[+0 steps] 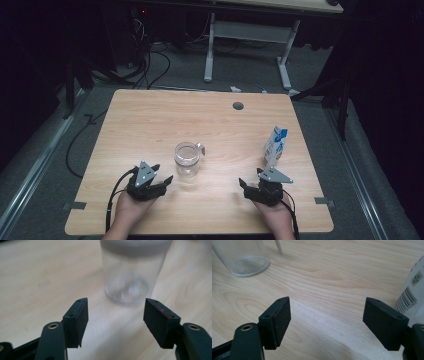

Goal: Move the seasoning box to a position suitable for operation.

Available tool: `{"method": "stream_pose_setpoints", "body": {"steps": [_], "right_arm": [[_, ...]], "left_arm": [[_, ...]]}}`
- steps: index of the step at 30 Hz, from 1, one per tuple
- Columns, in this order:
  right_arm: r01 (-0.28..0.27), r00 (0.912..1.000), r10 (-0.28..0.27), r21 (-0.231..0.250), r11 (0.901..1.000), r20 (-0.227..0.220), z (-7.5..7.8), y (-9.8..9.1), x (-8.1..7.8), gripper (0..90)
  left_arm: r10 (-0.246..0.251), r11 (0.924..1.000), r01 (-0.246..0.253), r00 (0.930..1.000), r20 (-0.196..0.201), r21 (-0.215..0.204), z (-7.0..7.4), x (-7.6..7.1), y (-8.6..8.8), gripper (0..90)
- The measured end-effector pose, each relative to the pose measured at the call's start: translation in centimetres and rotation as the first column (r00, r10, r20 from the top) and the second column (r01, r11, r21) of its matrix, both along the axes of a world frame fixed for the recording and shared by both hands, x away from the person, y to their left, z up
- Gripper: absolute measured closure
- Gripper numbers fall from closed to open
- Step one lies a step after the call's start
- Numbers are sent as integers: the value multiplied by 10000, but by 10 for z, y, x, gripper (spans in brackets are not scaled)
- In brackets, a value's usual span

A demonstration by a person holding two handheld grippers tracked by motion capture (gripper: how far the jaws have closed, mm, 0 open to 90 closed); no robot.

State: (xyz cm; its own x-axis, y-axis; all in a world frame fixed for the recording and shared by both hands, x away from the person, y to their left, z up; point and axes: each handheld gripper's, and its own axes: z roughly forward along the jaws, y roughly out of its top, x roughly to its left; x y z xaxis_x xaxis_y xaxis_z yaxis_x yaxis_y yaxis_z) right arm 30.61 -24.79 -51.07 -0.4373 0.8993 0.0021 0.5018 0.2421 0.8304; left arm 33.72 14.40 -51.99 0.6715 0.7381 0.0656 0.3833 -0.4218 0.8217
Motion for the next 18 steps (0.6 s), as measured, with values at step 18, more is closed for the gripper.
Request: {"method": "stream_pose_setpoints", "body": {"steps": [18], "right_arm": [[-417,9987,412,-171,9990,-291,-5,3,-4,253]], "left_arm": [[338,9930,-383,9986,-411,-1120,3,0,19,372]]}}
